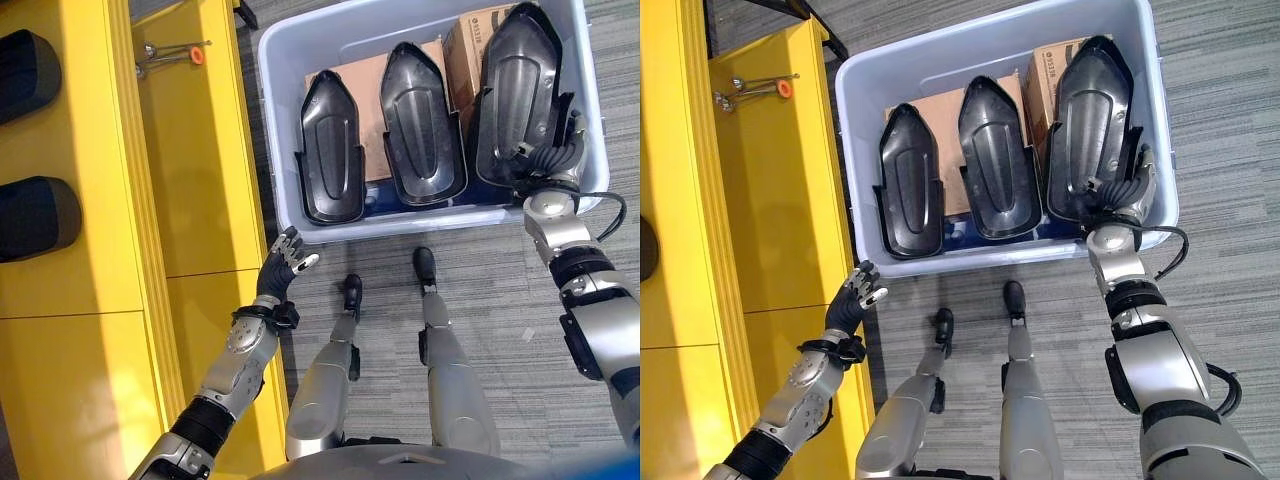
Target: Move parts from the plastic box to the shelf.
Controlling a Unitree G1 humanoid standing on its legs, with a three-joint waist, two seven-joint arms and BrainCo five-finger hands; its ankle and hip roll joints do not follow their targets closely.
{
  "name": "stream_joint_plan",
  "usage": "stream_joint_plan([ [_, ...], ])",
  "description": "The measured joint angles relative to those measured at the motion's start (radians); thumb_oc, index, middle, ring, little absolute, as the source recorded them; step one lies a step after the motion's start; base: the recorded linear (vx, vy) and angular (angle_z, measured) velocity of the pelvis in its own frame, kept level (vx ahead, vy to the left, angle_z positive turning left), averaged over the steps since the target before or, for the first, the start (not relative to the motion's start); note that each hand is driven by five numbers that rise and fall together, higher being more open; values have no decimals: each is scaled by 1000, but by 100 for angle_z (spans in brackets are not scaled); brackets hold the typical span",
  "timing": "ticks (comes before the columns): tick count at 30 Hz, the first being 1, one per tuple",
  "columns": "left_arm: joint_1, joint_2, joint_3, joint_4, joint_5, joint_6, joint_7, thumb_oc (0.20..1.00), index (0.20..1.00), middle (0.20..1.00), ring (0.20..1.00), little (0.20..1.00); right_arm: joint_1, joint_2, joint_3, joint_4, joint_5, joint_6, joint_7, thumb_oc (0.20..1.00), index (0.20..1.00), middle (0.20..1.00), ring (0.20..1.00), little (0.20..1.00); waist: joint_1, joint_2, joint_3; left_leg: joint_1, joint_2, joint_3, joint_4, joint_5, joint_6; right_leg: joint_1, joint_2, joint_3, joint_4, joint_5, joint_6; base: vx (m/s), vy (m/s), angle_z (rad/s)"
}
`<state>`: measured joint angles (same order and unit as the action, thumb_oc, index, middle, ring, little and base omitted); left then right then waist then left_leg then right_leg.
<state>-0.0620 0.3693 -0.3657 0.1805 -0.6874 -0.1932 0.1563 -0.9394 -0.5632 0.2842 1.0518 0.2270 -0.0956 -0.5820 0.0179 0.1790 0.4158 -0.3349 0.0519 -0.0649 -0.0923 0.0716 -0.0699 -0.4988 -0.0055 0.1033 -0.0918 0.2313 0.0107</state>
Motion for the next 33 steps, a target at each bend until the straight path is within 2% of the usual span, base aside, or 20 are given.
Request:
stream_joint_plan([
  [4, -5, 0, -29, 0, 0, -7, -5, 1000, 1000, 1000, 1000, 1000, -81, -2, 31, 91, 7, -10, 9, 1000, 1000, 1000, 1000, 1000, 1, 0, 0, -26, -1, 0, 0, 8, -3, -34, 0, 2, 15, -1, 5, 2, -10, 0],
  [5, -6, -1, -33, 0, 0, -8, -5, 1000, 1000, 1000, 1000, 1000, -96, -7, 38, 107, 7, -11, 10, 705, 705, 705, 705, 705, 2, 0, 0, -33, -1, 0, 0, 12, -4, -44, 1, 1, 22, -1, 5, 5, -36, 0],
  [6, -9, -1, -36, 0, 0, -8, -5, 1000, 1000, 1000, 1000, 1000, -118, -11, 41, 140, 7, -11, 17, 360, 360, 360, 360, 360, 6, 0, 0, -35, 0, -1, 0, 14, -6, -50, 2, 2, 29, -1, 5, 0, 0, 0],
  [7, -15, -1, -39, 0, 0, -8, -6, 1000, 1000, 1000, 1000, 1000, -140, -12, 40, 166, 8, -10, 30, 200, 200, 200, 200, 200, 11, 0, 0, -35, 0, -1, 0, 16, -7, -53, 3, 3, 34, -1, 5, 0, 0, 0],
  [12, -34, -2, -48, 3, 0, -7, -8, 1000, 1000, 1000, 1000, 1000, -157, -48, 37, 201, 26, -9, 84, 200, 200, 200, 200, 200, 32, 1, -1, -35, 0, -1, 0, 23, -10, -58, 4, 3, 46, -1, 5, 0, 0, 0],
  [14, -34, -2, -47, 3, 0, -7, -21, 1000, 1000, 1000, 1000, 1000, -152, -51, 30, 194, 46, 13, 112, 200, 200, 200, 200, 200, 33, 4, -3, -40, 0, 0, 0, 24, -10, -69, 4, 6, 56, -2, 3, -9, -2, -4],
  [26, -32, -2, -25, 3, 0, -6, -24, 1000, 1000, 1000, 1000, 1000, 22, -16, 18, -37, 85, 17, 127, 200, 200, 200, 200, 200, 26, 5, -4, 2, 3, -11, 0, 23, -9, -20, 4, -10, 59, -4, 1, -2, -6, 3],
  [28, -28, -1, -14, 1, 0, -6, -25, 1000, 1000, 1000, 1000, 1000, 55, -16, 13, -92, 86, 25, 124, 200, 200, 200, 200, 200, 20, 0, -6, 22, 3, -17, 0, 22, -8, 3, 3, -14, 59, -15, 6, 6, -2, 8],
  [33, -15, 1, 10, 0, 0, -5, -26, 1000, 1000, 1000, 1000, 1000, 138, -14, -6, -332, 83, 24, 98, 200, 200, 200, 200, 200, -11, -39, -14, 37, 7, -28, 0, 17, -5, 23, 3, -26, 57, -21, 5, 13, 2, 6],
])
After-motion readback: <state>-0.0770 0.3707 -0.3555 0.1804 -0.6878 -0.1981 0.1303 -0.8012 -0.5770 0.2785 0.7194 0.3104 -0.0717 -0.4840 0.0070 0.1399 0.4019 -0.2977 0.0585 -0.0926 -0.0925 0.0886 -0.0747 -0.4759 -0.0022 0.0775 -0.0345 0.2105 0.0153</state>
